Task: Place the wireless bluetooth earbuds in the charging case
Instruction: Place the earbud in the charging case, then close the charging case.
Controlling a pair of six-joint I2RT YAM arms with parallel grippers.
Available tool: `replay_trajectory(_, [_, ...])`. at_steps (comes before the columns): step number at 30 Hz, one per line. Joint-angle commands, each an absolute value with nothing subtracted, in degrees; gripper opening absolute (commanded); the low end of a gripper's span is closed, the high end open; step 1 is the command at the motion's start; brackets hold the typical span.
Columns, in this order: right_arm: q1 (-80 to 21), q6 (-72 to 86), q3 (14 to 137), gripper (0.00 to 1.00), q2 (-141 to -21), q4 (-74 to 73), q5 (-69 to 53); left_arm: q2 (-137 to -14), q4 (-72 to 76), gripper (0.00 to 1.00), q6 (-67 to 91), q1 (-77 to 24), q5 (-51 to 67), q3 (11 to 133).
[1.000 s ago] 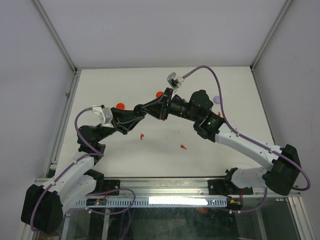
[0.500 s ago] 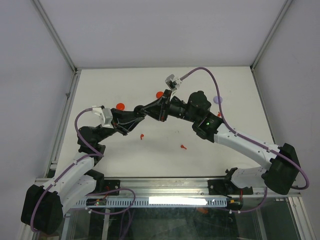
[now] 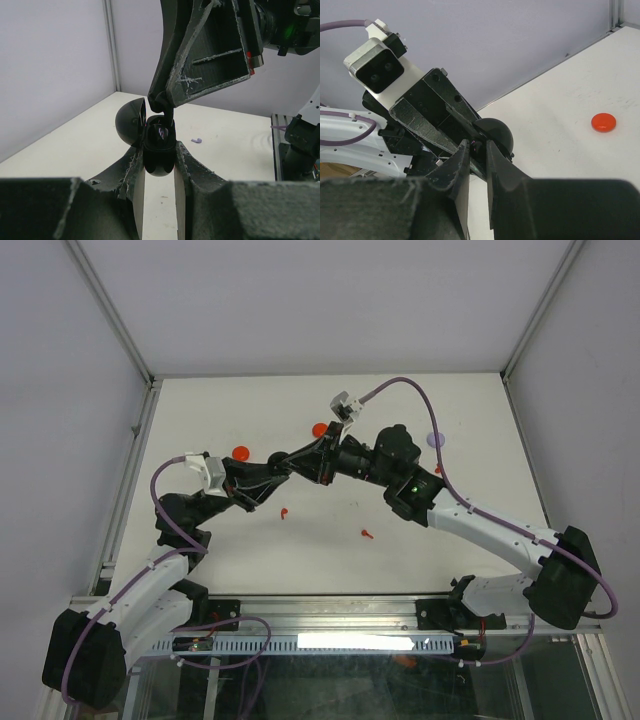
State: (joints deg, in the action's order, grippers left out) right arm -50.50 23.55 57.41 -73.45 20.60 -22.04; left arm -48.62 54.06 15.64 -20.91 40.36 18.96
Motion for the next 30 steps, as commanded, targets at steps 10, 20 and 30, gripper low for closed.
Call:
replay_trajectory(10, [-50.80,22.85,57.32,0.13,-71.44,19.52,-15.86,-47.41,58.98,0.00,15.88,-20.64,39.58,19.06])
replay_trajectory(20, [-50.80,21.63,58.54,0.28,-71.21,17.86,-16.42,-47.53,58.99,0.00,15.91,-20.58,39.48,19.13])
replay_trajectory(30, [-50.71,17.57,61.61,0.44,-68.96,12.17,-16.08,-47.90,58.57,0.00,15.96,-20.57,39.79,19.29])
